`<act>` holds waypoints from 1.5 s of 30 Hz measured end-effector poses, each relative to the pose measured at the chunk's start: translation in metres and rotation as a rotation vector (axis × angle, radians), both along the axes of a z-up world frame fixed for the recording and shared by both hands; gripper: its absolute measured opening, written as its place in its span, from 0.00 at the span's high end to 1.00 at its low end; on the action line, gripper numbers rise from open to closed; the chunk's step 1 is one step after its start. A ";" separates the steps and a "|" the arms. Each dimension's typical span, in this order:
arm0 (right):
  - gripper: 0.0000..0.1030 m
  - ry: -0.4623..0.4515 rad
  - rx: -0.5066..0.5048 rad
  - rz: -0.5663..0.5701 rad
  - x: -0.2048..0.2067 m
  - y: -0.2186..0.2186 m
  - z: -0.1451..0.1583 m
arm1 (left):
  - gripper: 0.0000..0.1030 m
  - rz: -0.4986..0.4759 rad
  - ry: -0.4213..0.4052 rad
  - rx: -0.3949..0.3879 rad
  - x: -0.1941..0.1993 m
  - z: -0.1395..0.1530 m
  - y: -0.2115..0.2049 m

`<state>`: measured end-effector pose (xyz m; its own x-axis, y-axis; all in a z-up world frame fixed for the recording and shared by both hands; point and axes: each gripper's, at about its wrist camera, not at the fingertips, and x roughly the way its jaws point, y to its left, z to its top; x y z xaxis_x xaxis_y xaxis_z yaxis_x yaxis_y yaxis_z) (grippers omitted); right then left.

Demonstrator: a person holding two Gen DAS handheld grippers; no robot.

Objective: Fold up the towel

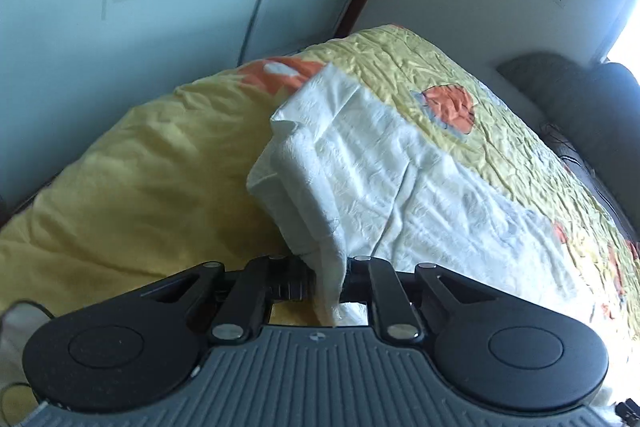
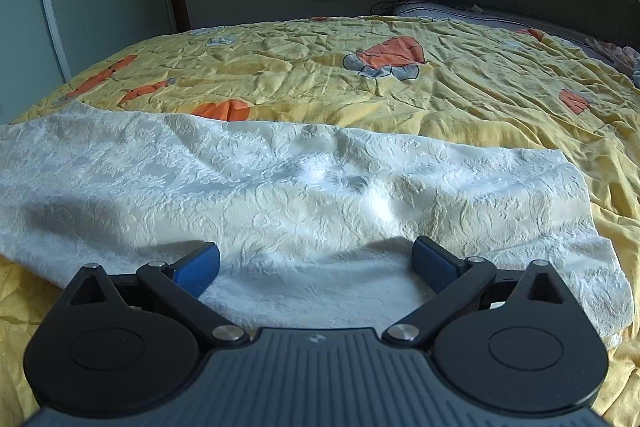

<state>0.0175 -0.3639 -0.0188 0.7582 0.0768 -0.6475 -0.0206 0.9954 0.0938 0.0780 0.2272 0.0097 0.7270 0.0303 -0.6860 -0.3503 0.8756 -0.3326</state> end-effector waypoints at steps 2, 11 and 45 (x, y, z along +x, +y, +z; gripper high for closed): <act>0.00 0.001 -0.004 0.000 0.000 0.000 0.000 | 0.87 0.002 -0.015 0.045 -0.002 -0.001 -0.006; 0.00 -0.107 0.572 -0.323 -0.057 -0.081 0.020 | 0.42 -0.039 -0.057 0.216 -0.049 0.038 -0.028; 0.05 -0.074 1.001 -0.592 -0.094 -0.169 -0.013 | 0.00 -0.852 -0.141 0.278 0.031 -0.036 -0.338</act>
<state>-0.0767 -0.5324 -0.0315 0.8800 0.1505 -0.4505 0.3840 0.3329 0.8613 0.1087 -0.1104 -0.0260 0.6556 -0.4049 -0.6373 0.4809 0.8746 -0.0610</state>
